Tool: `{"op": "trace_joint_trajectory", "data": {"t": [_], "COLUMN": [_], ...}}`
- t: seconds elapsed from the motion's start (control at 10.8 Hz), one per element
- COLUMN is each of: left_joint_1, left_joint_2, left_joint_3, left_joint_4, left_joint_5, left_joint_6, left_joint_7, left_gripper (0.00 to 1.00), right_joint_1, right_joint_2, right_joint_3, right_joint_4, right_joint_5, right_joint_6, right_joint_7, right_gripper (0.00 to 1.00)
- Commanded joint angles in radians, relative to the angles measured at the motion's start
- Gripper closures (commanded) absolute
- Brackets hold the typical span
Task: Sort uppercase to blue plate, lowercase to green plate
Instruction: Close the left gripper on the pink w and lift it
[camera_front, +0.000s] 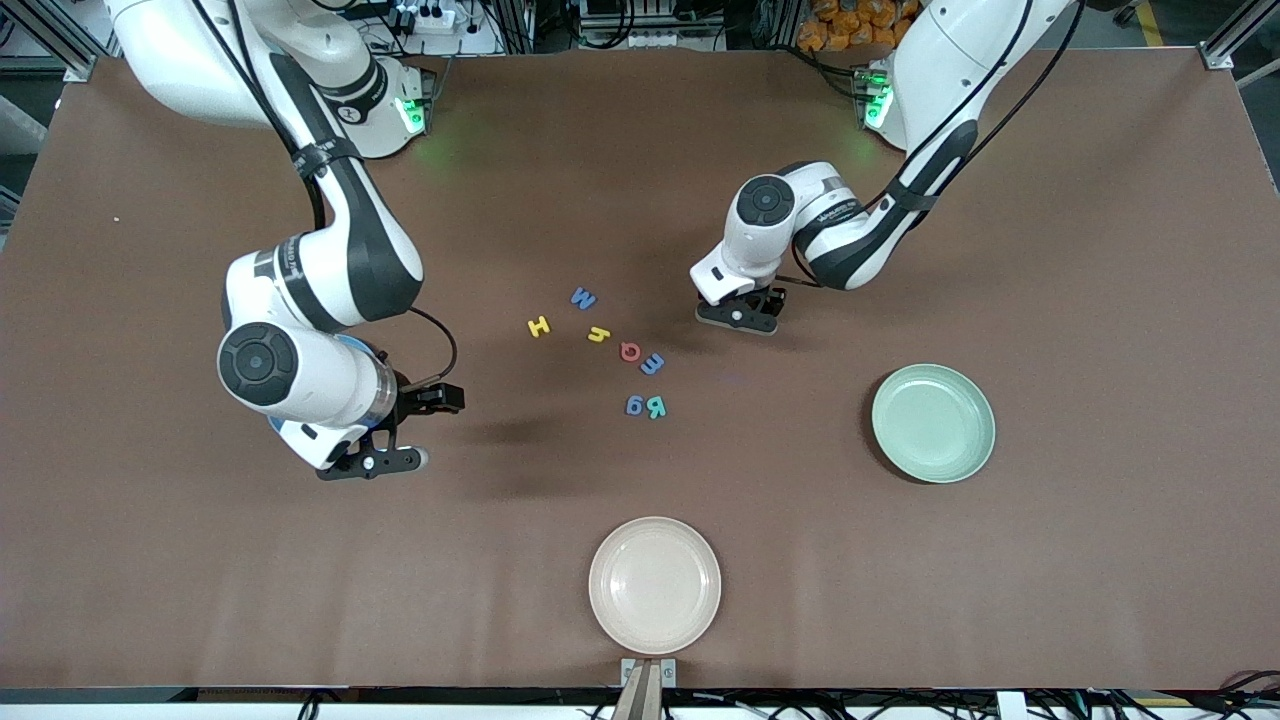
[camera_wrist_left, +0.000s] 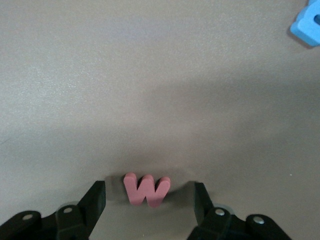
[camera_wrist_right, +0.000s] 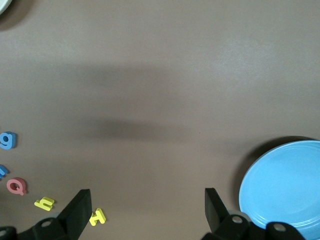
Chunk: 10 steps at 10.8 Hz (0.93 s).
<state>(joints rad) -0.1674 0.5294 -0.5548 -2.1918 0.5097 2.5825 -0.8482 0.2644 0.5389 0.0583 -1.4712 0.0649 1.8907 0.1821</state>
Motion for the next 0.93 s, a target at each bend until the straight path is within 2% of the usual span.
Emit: {"op": "trace_joint_trajectory", "data": {"t": [0.0,0.46,0.74,0.84], "left_joint_1": [-0.006,-0.006,-0.004,-0.004], "left_joint_2": [0.012,0.017,0.017,0.018], "left_joint_3": [0.006,0.023,0.024,0.026], "left_joint_4": [0.012,0.012,0.014,0.020], "left_joint_5": [0.024,0.024,0.024,0.024], "left_joint_6": [0.004,0.004,0.004,0.004], "left_joint_7": [0.017,0.023,0.028,0.028], "left_gripper": [0.25,0.31,0.50,0.54], "right_joint_1": [0.012,0.013,0.024,0.029], "right_joint_2": [0.015,0.024,0.026,0.026], "right_joint_3": [0.000,0.000,0.000,0.000], "right_joint_4": [0.012,0.011,0.011,0.011], "right_joint_5": [0.019,0.019,0.024,0.024], "right_joint_6": [-0.009,-0.009,-0.009,-0.009], "right_joint_7": [0.016,0.016,0.045,0.046], "right_gripper": [0.00,0.00,0.00,0.00]}}
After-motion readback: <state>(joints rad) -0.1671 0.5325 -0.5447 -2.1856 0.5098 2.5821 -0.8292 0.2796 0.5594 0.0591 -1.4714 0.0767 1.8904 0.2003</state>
